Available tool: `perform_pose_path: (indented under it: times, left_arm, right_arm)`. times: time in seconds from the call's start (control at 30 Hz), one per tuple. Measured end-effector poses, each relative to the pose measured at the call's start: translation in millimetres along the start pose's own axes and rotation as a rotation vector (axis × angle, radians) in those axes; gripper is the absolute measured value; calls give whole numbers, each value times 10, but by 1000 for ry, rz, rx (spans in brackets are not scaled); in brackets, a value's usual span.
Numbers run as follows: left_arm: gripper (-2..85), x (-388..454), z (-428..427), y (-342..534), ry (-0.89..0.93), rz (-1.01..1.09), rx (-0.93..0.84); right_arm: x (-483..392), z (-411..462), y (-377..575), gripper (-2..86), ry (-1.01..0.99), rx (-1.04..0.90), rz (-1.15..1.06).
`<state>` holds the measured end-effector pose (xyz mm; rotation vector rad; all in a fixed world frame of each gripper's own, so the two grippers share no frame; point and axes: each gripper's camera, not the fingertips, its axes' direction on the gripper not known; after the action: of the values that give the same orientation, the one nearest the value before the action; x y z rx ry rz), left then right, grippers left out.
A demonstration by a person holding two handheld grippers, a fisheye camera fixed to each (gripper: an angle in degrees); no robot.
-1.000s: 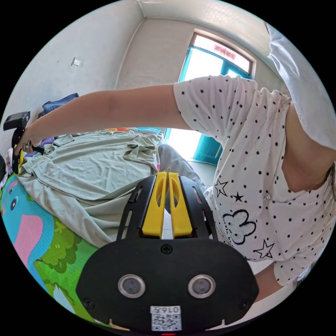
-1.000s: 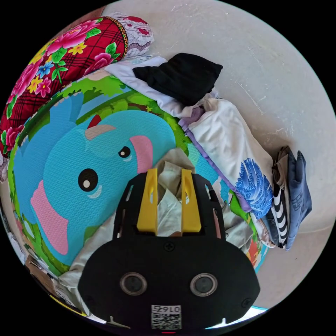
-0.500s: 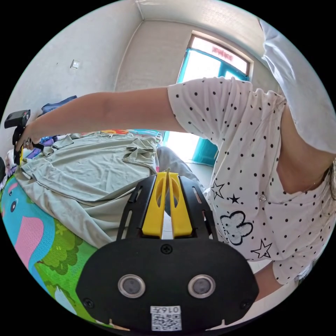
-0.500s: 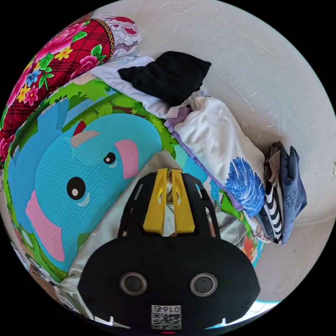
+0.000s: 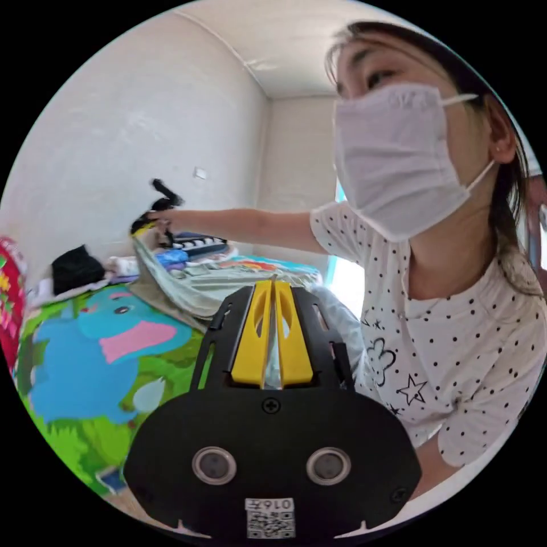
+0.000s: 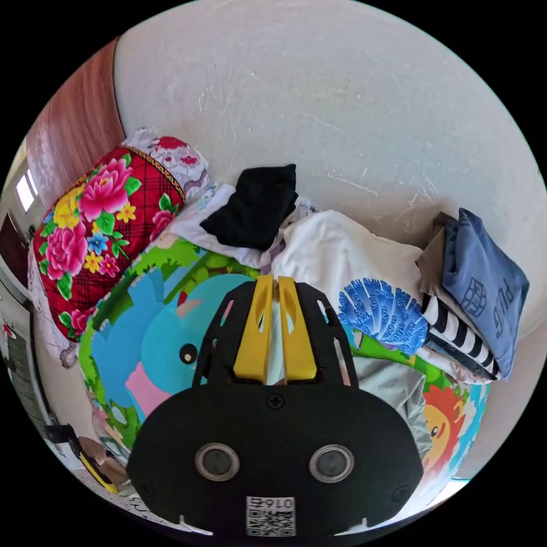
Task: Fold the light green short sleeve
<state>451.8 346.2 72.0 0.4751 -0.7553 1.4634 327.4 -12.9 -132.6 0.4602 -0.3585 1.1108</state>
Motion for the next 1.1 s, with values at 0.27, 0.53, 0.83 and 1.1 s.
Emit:
perform_pose_path:
  times: [0.27,0.53,0.83,1.1]
  left_arm:
    - [-10,-93,-1063,271,-553,-246,21]
    - [-10,10,-1054,186,-598,-114,-204]
    - [-10,-60,-1555,392,-571,-144,-143]
    - [-10,-119,-1589,494,-588,-206,-222]
  right_arm:
    - [-652,413,-443,2,-130,82,-32]
    - [-1549,1373,-731,2,-47,-28,-175]
    - [-2052,1818,-943,4,-38,24,-179]
    - [-2523,2254,-1061,13,-34,-51,-225]
